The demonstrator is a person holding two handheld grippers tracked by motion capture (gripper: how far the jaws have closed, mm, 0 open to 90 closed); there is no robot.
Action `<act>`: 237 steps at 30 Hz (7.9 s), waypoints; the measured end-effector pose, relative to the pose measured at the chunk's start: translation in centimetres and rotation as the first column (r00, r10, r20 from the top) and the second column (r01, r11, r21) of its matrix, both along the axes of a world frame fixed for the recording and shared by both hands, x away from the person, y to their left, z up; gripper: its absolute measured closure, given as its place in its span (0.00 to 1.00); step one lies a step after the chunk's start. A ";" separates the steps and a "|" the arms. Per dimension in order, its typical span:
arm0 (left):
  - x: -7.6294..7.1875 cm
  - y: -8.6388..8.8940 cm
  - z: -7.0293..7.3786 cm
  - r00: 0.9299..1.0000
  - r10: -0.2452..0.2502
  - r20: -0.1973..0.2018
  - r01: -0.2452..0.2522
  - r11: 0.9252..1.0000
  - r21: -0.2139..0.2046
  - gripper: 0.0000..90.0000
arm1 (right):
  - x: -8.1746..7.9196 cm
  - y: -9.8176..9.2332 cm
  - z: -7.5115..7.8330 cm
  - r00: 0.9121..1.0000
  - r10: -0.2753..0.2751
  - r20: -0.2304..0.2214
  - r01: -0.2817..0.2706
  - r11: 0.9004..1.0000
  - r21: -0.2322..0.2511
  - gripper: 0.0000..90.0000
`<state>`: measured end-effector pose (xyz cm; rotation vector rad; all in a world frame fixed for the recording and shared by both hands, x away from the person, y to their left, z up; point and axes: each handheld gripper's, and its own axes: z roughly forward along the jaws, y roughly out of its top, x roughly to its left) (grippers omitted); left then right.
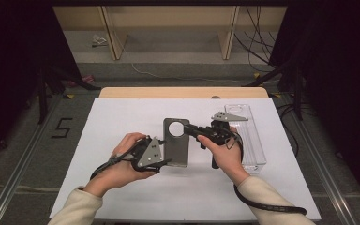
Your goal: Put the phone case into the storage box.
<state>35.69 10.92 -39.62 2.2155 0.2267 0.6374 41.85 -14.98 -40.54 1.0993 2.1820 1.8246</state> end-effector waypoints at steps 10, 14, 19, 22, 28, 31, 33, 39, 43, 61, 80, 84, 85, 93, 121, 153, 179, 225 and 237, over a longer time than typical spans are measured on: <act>1.4 1.9 0.1 0.986 0.140 -0.086 -0.156 0.959 -0.237 0.50 | 0.0 -0.1 0.0 1.000 -0.002 0.006 0.002 1.000 -0.003 0.91; 2.0 2.5 0.2 0.967 0.202 -0.155 -0.243 0.914 -0.325 0.57 | 0.0 0.0 0.0 1.000 0.000 0.008 0.000 1.000 -0.003 0.91; 2.3 2.4 0.2 0.951 0.233 -0.204 -0.296 0.879 -0.373 0.60 | -0.1 0.2 -0.1 1.000 0.003 0.008 -0.003 1.000 -0.010 0.91; 2.3 2.1 0.2 0.943 0.245 -0.224 -0.317 0.867 -0.384 0.61 | -0.1 0.2 -0.1 1.000 0.004 0.007 -0.004 1.000 -0.011 0.91; 2.5 1.6 0.4 0.933 0.259 -0.250 -0.344 0.849 -0.402 0.62 | -0.1 0.3 -0.1 1.000 0.005 0.008 -0.005 1.000 -0.010 0.91; 2.5 1.5 0.5 0.931 0.262 -0.253 -0.347 0.848 -0.401 0.62 | -0.2 0.3 -0.1 1.000 0.007 0.008 -0.007 1.000 -0.011 0.91; 2.6 1.4 0.6 0.928 0.269 -0.257 -0.356 0.842 -0.404 0.63 | -0.2 0.4 0.0 1.000 0.008 0.010 -0.007 1.000 -0.012 0.91; 3.0 1.1 0.8 0.921 0.288 -0.263 -0.377 0.827 -0.417 0.66 | -0.3 0.4 0.1 1.000 0.009 0.013 -0.009 1.000 -0.012 0.91; 3.3 0.8 0.8 0.914 0.305 -0.269 -0.396 0.817 -0.420 0.70 | -0.3 0.5 0.0 1.000 0.009 0.015 -0.009 1.000 -0.015 0.91; 4.0 0.6 0.6 0.888 0.317 -0.333 -0.448 0.764 -0.464 0.82 | -0.4 0.6 0.0 1.000 0.016 0.021 -0.016 1.000 -0.020 0.91; 2.9 0.0 1.1 0.877 0.363 -0.315 -0.477 0.729 -0.490 0.93 | -0.2 0.5 -0.3 0.999 0.007 0.051 -0.004 0.998 -0.060 0.90; 2.8 -0.1 1.2 0.874 0.375 -0.310 -0.485 0.728 -0.485 0.93 | -0.2 0.5 -0.2 0.999 0.004 0.054 -0.001 0.998 -0.058 0.90; 2.8 -0.1 1.2 0.873 0.375 -0.311 -0.485 0.726 -0.487 0.93 | -0.2 0.5 -0.2 0.998 0.003 0.058 0.000 0.998 -0.059 0.90; 2.7 -0.1 1.4 0.865 0.405 -0.296 -0.501 0.716 -0.486 0.93 | -0.3 0.6 0.0 0.996 -0.012 0.086 0.018 0.997 -0.072 0.85; 2.3 -1.1 1.2 0.857 0.444 -0.262 -0.515 0.714 -0.474 0.93 | -0.7 0.2 1.2 0.984 -0.071 0.166 0.092 0.988 -0.121 0.92; 1.8 -2.1 1.5 0.897 0.420 -0.140 -0.436 0.784 -0.441 0.87 | -1.0 -0.1 2.0 0.972 -0.111 0.208 0.148 0.975 -0.168 0.94; 0.7 0.3 1.6 0.914 0.393 -0.101 -0.400 0.829 -0.392 0.17 | -0.5 -1.6 2.8 0.959 -0.171 0.225 0.209 0.965 -0.157 0.95; -1.8 5.8 -0.5 0.901 0.422 -0.101 -0.426 0.816 -0.390 0.04 | 0.4 -4.7 5.1 0.933 -0.258 0.252 0.290 0.952 -0.097 0.95; -2.0 6.2 -0.7 0.901 0.423 -0.099 -0.426 0.815 -0.394 0.04 | 0.5 -5.2 5.5 0.927 -0.272 0.258 0.303 0.949 -0.090 0.95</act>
